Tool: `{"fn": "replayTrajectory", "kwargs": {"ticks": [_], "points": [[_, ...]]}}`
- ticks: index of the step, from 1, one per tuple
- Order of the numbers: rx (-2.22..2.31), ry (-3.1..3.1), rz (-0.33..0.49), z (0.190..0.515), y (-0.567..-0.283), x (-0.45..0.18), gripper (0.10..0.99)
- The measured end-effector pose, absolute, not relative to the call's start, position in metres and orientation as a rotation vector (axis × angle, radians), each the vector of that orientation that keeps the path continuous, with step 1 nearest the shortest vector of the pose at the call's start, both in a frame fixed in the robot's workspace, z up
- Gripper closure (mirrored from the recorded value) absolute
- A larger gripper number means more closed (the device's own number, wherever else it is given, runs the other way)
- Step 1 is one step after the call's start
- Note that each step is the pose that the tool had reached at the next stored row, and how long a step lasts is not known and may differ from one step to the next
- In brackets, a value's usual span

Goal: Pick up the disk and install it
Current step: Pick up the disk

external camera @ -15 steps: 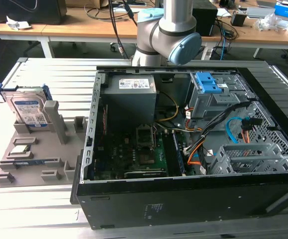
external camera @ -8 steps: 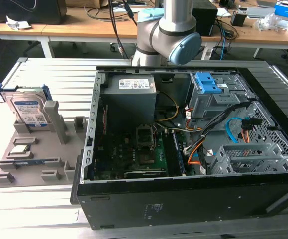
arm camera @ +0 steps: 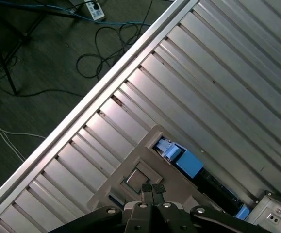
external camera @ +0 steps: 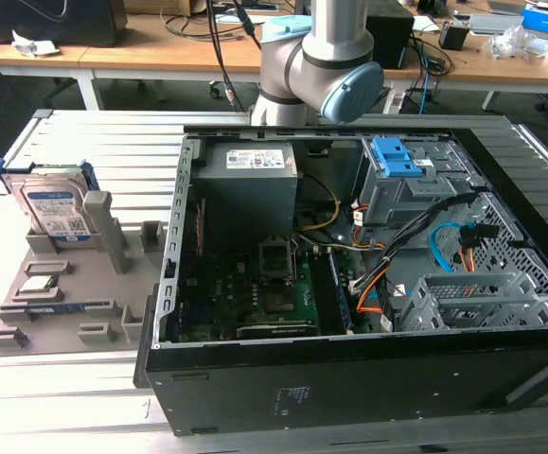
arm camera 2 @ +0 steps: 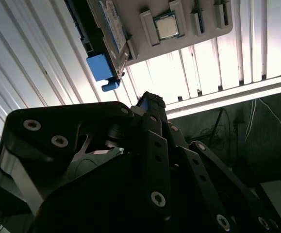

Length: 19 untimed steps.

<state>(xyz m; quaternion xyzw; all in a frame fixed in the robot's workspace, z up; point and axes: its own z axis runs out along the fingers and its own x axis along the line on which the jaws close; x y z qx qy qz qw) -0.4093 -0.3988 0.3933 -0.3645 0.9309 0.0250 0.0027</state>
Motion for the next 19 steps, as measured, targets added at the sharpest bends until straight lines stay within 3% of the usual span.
{"fn": "replayTrajectory", "kwargs": {"ticks": [19], "points": [[-1.379, 2.82, 0.079, 0.3933, -0.3988, -0.4093, 0.98]]}}
